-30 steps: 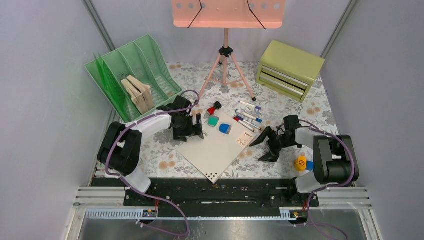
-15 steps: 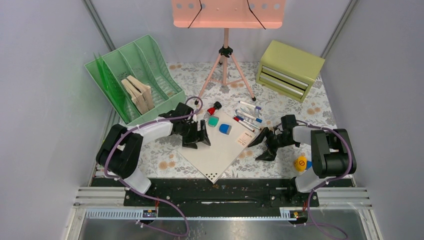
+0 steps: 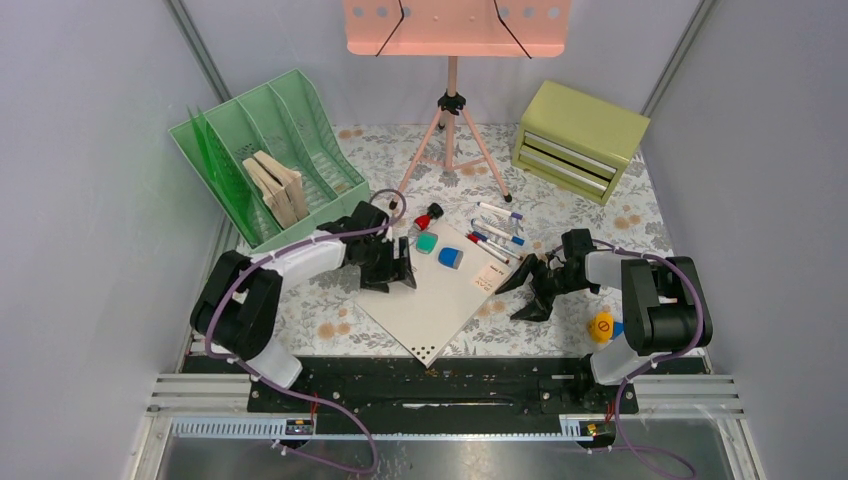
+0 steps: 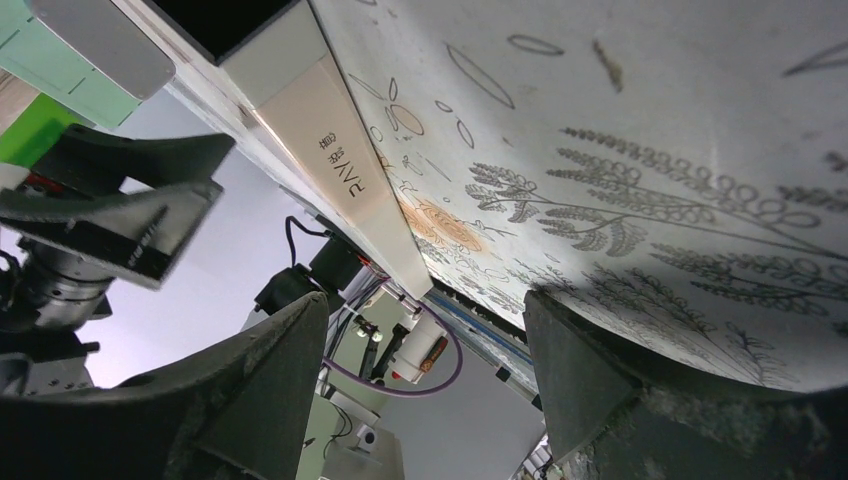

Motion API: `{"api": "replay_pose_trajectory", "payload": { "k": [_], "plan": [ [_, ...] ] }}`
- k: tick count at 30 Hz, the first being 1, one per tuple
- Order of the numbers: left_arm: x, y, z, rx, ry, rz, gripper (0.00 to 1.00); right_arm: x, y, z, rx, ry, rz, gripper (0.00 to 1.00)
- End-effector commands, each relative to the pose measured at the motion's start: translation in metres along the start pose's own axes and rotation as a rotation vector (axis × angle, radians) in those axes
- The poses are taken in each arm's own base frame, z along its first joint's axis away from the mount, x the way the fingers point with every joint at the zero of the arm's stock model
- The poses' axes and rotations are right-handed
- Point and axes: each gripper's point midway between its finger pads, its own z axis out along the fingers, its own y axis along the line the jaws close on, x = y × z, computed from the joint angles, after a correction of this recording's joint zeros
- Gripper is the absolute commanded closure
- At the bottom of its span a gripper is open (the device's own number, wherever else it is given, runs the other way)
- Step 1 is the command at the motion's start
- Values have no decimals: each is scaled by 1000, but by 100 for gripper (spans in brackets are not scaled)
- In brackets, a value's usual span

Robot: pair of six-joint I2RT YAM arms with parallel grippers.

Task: Organize the desk
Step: Pick up the folder from the center of the board.

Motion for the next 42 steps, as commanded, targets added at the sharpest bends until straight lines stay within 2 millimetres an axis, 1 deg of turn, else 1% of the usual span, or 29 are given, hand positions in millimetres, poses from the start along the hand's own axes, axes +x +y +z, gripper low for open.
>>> {"api": "replay_pose_trajectory", "payload": {
  "k": [1, 3, 7, 13, 15, 17, 19, 23, 25, 26, 29, 32, 37, 42],
  "plan": [
    [-40, 31, -6, -114, -92, 3, 29, -7, -7, 4, 37, -31, -39, 21],
    [-48, 40, -6, -143, -105, -5, 31, -7, -7, 4, 37, -30, -37, 21],
    [-60, 51, -1, -214, -91, 16, 34, -6, -7, 4, 35, -28, -34, 21],
    [-69, 65, 2, -291, -99, 32, 35, -8, -6, 3, 40, -29, -37, 21],
    [-69, 68, 3, -308, -98, 44, 35, -8, -6, 3, 42, -29, -38, 21],
    [-66, 67, 5, -293, -81, 48, 35, -8, -7, 4, 45, -27, -35, 21],
    [-58, 61, 11, -267, -54, 54, 36, -8, -8, 4, 48, -27, -33, 21],
    [-32, 48, 23, -217, 2, 71, 36, -9, -8, 6, 51, -24, -29, 21],
    [-17, 38, 30, -171, 26, 49, 37, -11, -9, 5, 57, -32, -35, 21],
    [-11, 32, 32, -138, 39, 32, 40, -12, -9, 5, 61, -34, -37, 21],
    [3, 16, 34, -67, 51, -35, 43, -14, -11, 7, 72, -35, -40, 22],
    [12, -2, 32, -2, 53, -63, 44, -17, -13, 9, 79, -32, -37, 22],
    [18, -27, 31, 75, 63, -95, 47, -22, -11, 10, 80, -45, -51, 23],
    [21, -42, 34, 115, 64, -114, 48, -27, -3, 6, 63, -81, -93, 24]
  ]
}}
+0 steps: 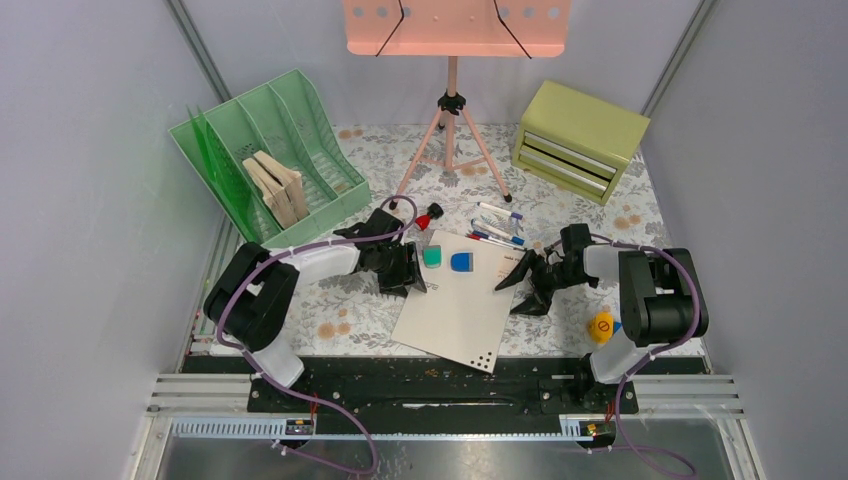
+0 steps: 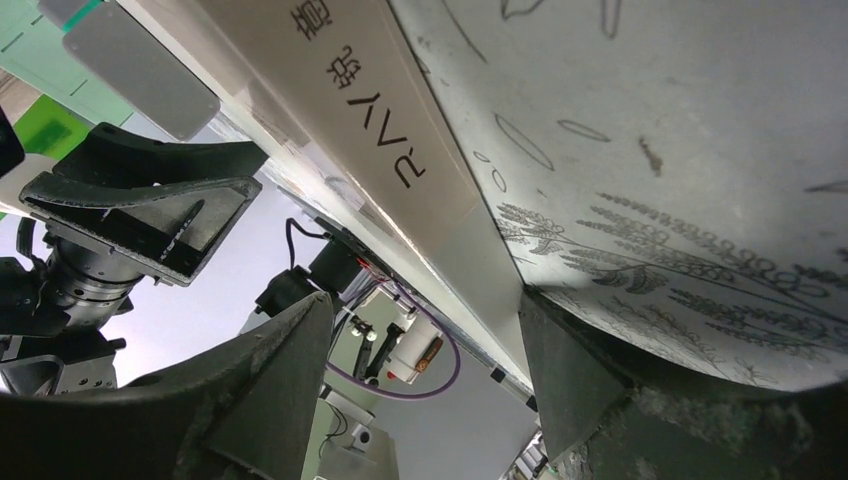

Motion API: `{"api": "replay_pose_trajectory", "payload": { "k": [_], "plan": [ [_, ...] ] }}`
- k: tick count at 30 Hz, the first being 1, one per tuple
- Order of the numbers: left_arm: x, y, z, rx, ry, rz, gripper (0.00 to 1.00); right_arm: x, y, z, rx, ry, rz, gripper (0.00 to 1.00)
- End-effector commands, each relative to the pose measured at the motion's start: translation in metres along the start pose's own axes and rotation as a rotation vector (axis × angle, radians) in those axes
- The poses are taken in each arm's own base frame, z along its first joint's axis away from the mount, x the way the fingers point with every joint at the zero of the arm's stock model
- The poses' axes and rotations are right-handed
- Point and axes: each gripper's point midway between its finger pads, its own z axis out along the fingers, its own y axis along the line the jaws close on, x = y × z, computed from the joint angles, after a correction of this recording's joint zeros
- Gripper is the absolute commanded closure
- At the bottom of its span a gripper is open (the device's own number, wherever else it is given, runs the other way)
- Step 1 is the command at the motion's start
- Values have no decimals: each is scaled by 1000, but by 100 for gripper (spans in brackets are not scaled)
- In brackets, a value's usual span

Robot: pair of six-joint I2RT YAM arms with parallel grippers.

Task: Organize the desk
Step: Pick up the folder from the center of the board.

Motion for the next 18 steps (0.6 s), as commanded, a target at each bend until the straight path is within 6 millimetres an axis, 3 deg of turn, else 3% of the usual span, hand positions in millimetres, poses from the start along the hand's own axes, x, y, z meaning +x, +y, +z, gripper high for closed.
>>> {"api": "replay_pose_trajectory", "payload": {
  "k": [1, 6, 12, 18],
  "plan": [
    [19, -23, 7, 97, 61, -54, 48, -18, -7, 2, 51, -95, -88, 24],
    [15, -18, 7, 54, 42, -56, 48, -21, -1, -8, 53, -159, -169, 24],
    [5, 5, 7, -103, 12, -47, 45, -29, -16, -19, 157, -239, -236, 23],
    [9, 9, 15, -130, 37, -68, 55, -32, -22, -12, 183, -221, -236, 24]
  ]
}}
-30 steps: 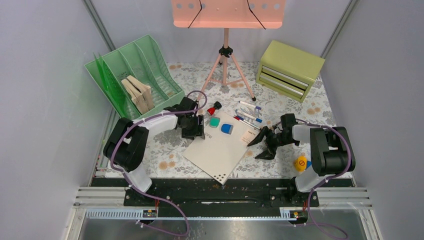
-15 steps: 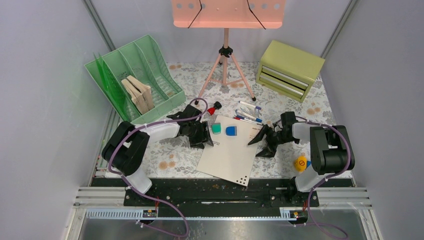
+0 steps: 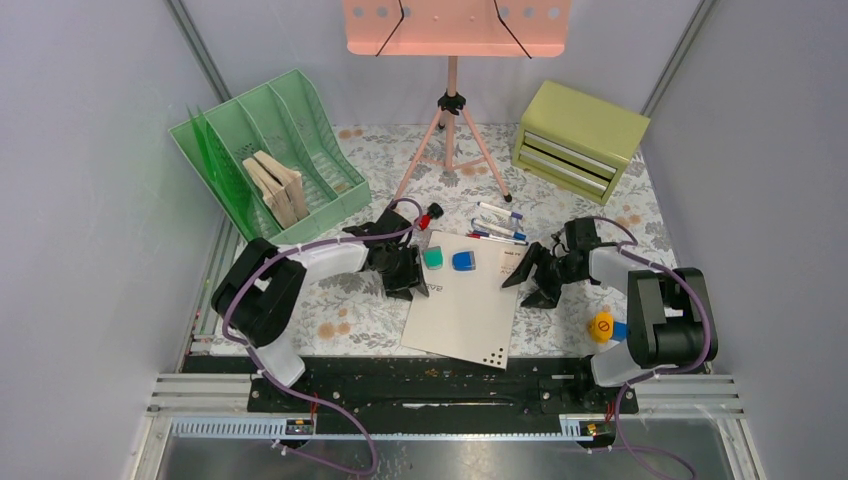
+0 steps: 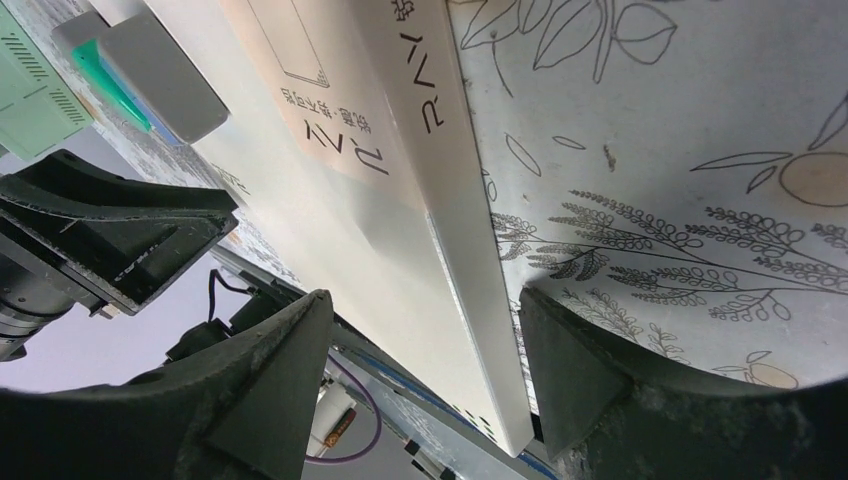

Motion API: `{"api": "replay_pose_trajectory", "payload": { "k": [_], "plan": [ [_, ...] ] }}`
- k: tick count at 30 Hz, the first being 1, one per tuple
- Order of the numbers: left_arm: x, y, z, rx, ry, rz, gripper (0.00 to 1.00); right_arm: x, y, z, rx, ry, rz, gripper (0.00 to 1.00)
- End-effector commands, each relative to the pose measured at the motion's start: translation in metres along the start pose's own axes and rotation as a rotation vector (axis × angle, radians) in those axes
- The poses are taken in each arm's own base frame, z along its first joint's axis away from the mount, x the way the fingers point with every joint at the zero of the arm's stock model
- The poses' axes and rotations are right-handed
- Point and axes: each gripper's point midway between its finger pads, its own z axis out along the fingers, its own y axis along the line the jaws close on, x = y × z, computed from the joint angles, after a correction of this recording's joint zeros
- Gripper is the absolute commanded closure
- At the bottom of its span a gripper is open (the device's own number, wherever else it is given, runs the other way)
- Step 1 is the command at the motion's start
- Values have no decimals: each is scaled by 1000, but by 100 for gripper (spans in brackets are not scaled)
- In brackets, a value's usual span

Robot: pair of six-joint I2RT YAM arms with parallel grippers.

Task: Organize the desk
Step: Pick up the folder from the center of the board.

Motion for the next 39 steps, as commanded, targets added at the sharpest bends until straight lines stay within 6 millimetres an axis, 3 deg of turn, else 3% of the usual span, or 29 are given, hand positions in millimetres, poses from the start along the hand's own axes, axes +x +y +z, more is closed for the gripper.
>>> {"api": "replay_pose_trajectory", "payload": {
  "k": [1, 5, 9, 17, 21, 30, 39],
  "plan": [
    [2, 9, 11, -50, 9, -9, 57, -6, -18, 8, 97, -20, -52, 24],
    [11, -6, 14, 17, 37, -11, 62, 4, -8, 19, 18, 52, -48, 24],
    [20, -15, 18, 28, 62, -5, 68, 12, 19, 24, -133, 115, -63, 25],
    [34, -15, 21, 27, 92, 1, 72, 29, 71, -14, -369, 151, -136, 26],
    [38, -16, 20, 33, 97, 6, 72, 40, 82, -29, -406, 205, -96, 26],
    [55, -23, 15, 51, 117, 23, 72, 61, 87, -50, -397, 263, -29, 28],
    [76, -27, -9, 47, 138, 21, 72, 91, 47, -63, -139, 370, -16, 26]
  ]
}}
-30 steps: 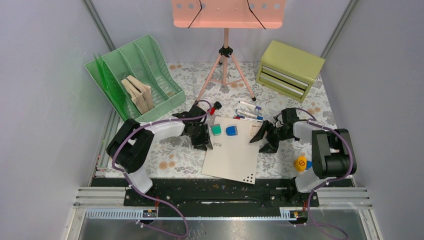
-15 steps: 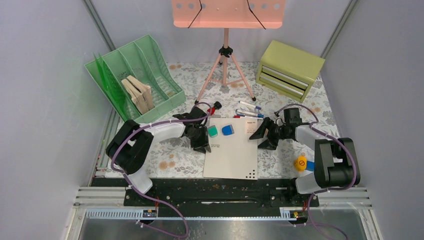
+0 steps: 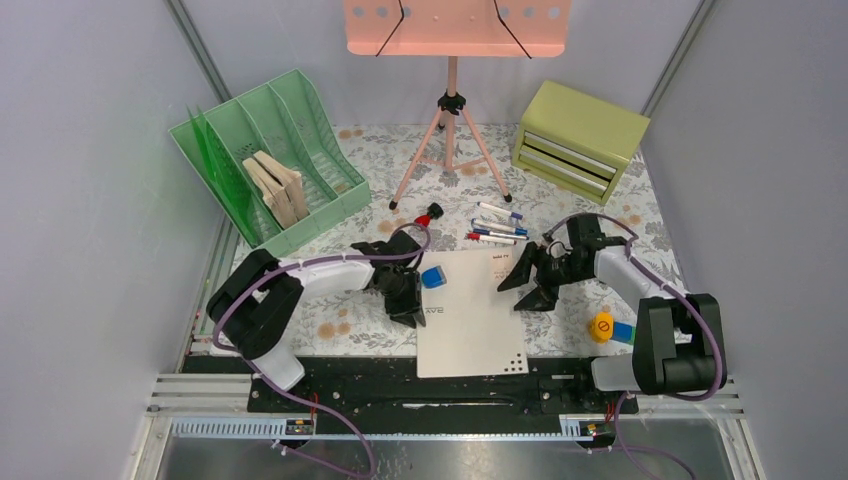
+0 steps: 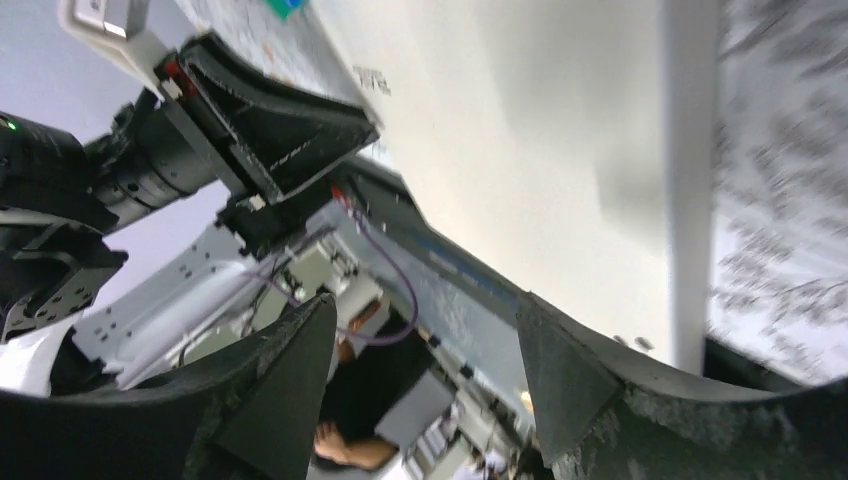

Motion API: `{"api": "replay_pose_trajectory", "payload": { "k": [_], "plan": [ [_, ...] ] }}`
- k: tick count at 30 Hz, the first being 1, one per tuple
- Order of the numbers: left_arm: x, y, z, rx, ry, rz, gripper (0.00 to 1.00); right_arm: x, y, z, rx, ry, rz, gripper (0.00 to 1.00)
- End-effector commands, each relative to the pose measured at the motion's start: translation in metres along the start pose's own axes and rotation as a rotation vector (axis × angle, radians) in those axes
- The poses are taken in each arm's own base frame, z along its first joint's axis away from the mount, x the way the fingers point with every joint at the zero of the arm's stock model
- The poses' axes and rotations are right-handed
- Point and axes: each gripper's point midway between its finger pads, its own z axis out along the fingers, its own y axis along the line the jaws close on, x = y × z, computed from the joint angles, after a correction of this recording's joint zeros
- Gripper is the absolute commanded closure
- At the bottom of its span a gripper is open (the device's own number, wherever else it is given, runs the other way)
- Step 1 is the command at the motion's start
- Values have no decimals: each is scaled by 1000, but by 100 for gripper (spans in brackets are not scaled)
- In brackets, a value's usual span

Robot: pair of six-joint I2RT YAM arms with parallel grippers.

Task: Organize the desk
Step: Pick up the folder from the center of the board.

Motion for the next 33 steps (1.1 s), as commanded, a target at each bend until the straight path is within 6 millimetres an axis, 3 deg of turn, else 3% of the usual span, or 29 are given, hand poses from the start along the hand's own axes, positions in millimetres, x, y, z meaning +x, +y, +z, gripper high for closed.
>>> {"api": "replay_pose_trajectory", "payload": {
  "k": [1, 6, 15, 20, 27, 33],
  "plan": [
    [14, -34, -8, 123, 15, 26, 72, 51, 6, -15, 26, 223, 53, 26],
    [27, -25, -13, 95, 34, 17, 71, 62, -23, -12, 133, 256, 83, 25],
    [30, -15, -16, 74, 11, 7, 59, 34, -53, -24, 384, 96, 26, 20],
    [34, -16, -17, 96, 21, 3, 49, 30, -76, -19, 478, 123, 74, 17],
    [45, -12, -9, 136, 60, -29, 43, 30, -83, 4, 420, 164, 149, 16],
    [53, -8, -3, 184, 66, -66, 42, 46, -85, 19, 342, 224, 221, 17]
  ]
}}
